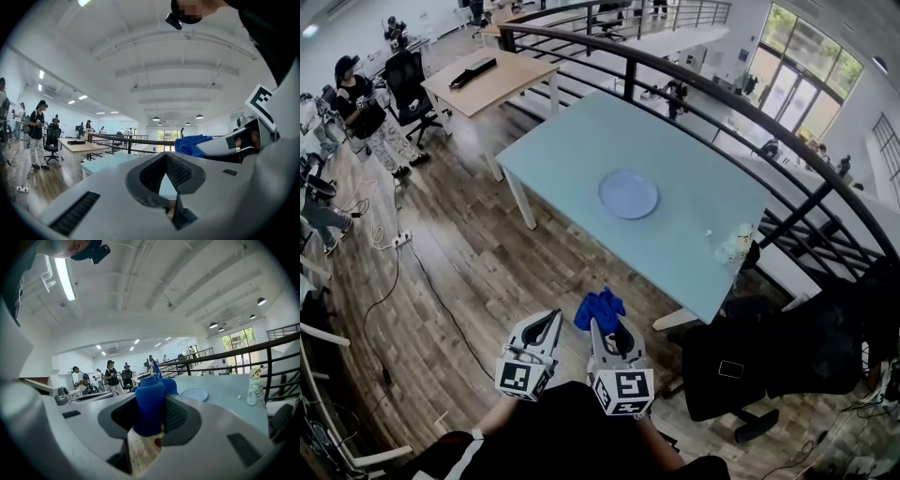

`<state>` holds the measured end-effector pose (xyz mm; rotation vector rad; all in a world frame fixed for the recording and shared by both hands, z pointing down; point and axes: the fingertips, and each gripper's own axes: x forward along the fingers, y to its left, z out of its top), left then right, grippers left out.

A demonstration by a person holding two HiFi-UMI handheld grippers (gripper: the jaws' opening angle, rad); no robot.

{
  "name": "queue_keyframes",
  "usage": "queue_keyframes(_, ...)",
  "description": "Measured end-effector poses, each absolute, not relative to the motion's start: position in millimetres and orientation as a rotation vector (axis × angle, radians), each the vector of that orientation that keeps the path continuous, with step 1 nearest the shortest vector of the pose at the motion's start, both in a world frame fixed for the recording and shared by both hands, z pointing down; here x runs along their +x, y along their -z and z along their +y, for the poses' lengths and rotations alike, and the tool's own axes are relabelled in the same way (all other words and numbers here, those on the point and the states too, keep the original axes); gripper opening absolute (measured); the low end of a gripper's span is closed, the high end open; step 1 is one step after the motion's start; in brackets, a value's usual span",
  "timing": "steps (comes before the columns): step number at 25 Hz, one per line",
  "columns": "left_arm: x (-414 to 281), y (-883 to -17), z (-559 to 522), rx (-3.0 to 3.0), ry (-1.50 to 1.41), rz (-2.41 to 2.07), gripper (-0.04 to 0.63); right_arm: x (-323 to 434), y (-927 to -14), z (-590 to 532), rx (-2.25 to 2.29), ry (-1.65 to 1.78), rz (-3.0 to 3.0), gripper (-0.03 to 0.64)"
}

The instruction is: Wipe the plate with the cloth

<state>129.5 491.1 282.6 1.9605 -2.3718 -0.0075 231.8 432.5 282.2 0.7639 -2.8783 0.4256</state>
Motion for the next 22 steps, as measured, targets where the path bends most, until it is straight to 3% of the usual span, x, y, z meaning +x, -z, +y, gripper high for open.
queue_keyframes(22,103.6,-283.8,357.3,1.88,0.03,-2.476,0.0,201.3,-284.8,291.6,0.633,-0.388,-2.923,0.12)
